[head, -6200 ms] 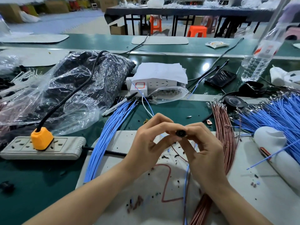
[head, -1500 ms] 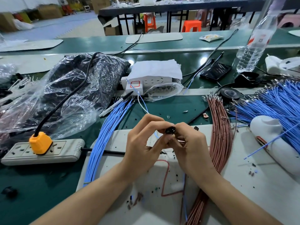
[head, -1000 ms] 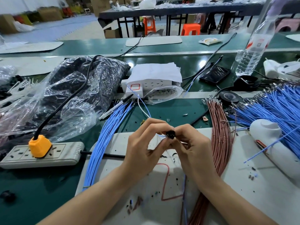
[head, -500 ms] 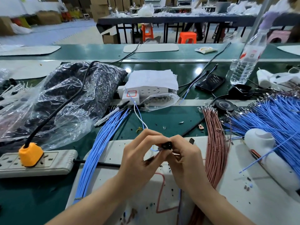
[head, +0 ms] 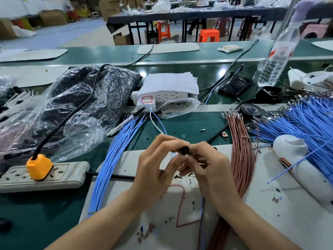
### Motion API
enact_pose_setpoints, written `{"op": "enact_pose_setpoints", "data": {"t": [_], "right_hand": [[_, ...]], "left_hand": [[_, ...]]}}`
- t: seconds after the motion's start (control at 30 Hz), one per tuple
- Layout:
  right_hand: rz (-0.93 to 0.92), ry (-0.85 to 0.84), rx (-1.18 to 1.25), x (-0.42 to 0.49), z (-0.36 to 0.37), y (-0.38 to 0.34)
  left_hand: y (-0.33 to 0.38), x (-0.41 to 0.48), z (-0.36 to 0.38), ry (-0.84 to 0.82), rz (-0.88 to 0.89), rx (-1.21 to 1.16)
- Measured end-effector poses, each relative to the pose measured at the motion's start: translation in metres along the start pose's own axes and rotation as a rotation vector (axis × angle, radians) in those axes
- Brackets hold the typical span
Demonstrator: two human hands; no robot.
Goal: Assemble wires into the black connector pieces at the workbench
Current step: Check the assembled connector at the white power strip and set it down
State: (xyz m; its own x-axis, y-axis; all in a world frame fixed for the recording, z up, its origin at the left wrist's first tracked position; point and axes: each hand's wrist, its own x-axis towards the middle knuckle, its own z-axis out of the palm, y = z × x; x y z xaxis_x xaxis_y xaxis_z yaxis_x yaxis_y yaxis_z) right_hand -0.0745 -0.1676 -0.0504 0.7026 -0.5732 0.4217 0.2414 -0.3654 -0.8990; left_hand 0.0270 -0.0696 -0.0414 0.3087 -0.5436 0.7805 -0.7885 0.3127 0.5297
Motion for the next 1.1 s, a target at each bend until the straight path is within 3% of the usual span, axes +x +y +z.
{"op": "enact_pose_setpoints", "data": {"t": [0.17, 0.33, 0.63, 0.87, 1.1], "right_hand": [[-0.125, 0.061, 0.082, 0.001, -0.003, -0.013], [-0.139, 0.056, 0.091, -0.001, 0.000, -0.015], [-0.198, 0.145, 0.026, -0.002, -0.002, -0.012], [-0.291, 0.127, -0.026, -0.003, 0.001, -0.012], [-0.283, 0.119, -0.076, -0.002, 0.000, -0.010]], "left_hand": [[-0.003, 0.002, -0.003, 0.034, -0.035, 0.022], [-0.006, 0.001, -0.002, 0.057, -0.194, -0.082], [-0.008, 0.000, -0.002, -0.025, -0.162, -0.077], [-0.009, 0.002, 0.000, 0.014, -0.104, -0.006], [-0.008, 0.002, 0.002, 0.033, -0.211, -0.137]]}}
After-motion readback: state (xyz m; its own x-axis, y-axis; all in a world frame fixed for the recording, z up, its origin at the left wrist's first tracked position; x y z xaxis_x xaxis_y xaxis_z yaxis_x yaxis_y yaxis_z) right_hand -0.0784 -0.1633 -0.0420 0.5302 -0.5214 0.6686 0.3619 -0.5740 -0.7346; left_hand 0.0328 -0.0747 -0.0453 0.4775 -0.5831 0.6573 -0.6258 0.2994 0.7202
